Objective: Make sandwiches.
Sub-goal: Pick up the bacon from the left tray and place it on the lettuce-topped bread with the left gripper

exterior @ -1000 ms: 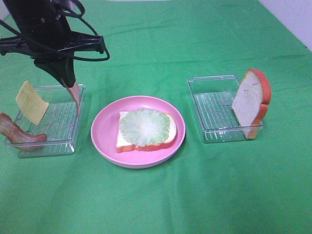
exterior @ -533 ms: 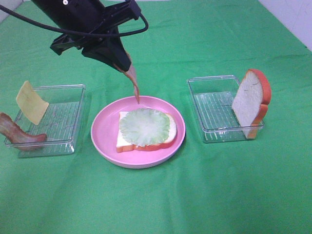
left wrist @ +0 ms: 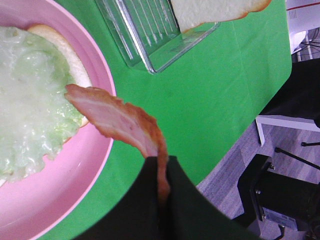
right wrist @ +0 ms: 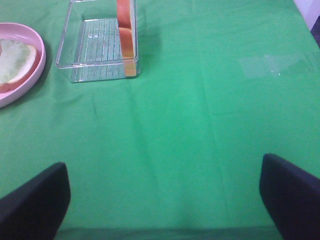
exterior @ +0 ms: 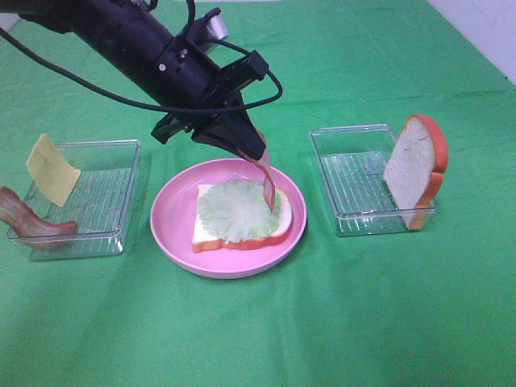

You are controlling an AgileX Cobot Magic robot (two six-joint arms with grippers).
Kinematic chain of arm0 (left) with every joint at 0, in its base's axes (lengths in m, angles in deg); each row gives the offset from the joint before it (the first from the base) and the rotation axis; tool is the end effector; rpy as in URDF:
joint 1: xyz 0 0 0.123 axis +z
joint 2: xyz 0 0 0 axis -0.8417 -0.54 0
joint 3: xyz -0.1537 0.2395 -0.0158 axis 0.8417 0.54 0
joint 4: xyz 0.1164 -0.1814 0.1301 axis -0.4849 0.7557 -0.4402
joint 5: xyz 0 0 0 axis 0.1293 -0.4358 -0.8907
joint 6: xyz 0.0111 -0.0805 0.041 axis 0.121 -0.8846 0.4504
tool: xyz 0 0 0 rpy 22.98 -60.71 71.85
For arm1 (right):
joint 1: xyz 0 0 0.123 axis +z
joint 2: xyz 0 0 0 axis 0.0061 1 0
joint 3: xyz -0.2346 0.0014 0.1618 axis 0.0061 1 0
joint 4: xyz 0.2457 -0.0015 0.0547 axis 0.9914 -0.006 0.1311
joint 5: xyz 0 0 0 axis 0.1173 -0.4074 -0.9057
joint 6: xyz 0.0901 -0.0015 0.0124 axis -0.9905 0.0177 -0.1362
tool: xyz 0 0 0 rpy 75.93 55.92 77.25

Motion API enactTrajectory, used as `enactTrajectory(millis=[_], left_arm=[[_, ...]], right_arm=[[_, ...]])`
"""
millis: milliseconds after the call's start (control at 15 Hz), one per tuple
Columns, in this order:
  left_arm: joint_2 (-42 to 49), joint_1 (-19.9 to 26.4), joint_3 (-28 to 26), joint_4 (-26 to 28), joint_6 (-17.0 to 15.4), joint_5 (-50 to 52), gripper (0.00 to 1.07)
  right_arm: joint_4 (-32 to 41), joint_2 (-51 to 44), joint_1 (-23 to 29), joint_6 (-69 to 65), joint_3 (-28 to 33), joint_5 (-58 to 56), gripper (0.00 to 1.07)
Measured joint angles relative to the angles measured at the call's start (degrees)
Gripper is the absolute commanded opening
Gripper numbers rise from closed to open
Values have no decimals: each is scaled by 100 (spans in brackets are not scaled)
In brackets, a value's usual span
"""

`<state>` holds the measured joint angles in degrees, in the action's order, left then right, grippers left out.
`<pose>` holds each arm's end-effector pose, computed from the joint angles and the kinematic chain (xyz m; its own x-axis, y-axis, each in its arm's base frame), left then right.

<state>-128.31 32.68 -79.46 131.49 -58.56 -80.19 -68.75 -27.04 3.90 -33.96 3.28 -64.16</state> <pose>0.3654 -0.2315 0.2138 -0.9624 0.2065 -0.1766 0.2712 0.6905 -0.6706 -0.0025 -0.0040 0.2611 -0.5304 -0.0345 -0.8470 -0.0265 0.9994 -0.0241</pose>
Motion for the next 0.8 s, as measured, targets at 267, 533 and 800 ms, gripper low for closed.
enactTrajectory(millis=[267, 533, 800], left_arm=[[-481, -29, -189, 476, 498, -17, 0], [-1026, -103, -888, 498, 642, -149, 0], [-1192, -103, -997, -86, 321, -235, 0]], right_arm=[[0, 0, 0, 0, 0, 0, 99], [0, 0, 0, 0, 0, 0, 99], [0, 0, 0, 0, 0, 0, 99]])
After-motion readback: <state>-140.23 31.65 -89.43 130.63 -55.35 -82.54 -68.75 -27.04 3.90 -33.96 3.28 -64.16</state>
